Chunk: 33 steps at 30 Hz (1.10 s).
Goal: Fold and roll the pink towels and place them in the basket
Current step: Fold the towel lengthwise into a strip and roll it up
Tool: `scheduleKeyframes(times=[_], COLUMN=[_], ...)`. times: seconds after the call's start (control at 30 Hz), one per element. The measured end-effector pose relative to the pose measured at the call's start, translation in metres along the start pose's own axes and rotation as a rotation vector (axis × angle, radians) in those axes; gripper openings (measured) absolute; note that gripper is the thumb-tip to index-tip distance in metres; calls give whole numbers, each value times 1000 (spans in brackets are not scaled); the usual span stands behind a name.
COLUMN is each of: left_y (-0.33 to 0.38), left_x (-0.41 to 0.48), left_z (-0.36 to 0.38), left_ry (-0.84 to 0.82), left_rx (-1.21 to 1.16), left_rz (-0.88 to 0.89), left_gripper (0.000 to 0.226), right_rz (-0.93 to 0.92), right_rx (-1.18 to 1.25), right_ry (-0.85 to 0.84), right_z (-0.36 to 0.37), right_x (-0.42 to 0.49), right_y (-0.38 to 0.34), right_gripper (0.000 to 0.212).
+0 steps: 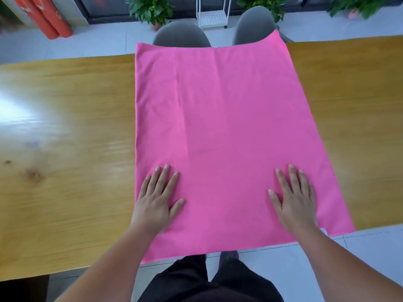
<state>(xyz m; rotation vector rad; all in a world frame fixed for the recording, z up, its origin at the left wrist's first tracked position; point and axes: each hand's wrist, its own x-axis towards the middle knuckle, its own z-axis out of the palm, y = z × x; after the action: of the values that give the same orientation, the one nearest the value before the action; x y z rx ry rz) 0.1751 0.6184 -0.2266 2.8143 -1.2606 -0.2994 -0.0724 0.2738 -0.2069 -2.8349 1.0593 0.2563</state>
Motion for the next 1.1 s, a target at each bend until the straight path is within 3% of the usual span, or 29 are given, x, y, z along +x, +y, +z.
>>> scheduleKeyframes(times=[0.17, 0.33, 0.43, 0.57, 0.73, 0.83, 0.97, 1.1], left_y=[19, 88, 87, 77, 82, 84, 75, 50], left_x=[-6, -48, -74, -78, -87, -97, -101, -90], left_z=[-3, 7, 11, 3, -11, -25, -38, -48], left_ry=[-29, -77, -115, -166, -273, -236, -137, -95], left_rx=[18, 24, 30, 32, -25, -83, -172, -303], left_rz=[-138, -27, -161, -129, -261, -295, -402, -531], left_gripper=[81, 78, 78, 79, 81, 79, 74, 76], right_rz=[159, 21, 62, 29, 120, 158, -12, -249], right_rx=[13, 32, 39, -6, 25, 30, 16, 45], right_ry=[-36, -32, -24, -99, -217, -249, -170, -224], right_z=[0, 11, 13, 6, -12, -25, -33, -33], right_x=[-9, -47, -65, -71, -69, -65, -64, -57], right_y=[15, 10, 39, 64, 41, 22, -10, -52], right_gripper=[82, 78, 80, 80, 73, 71, 67, 70])
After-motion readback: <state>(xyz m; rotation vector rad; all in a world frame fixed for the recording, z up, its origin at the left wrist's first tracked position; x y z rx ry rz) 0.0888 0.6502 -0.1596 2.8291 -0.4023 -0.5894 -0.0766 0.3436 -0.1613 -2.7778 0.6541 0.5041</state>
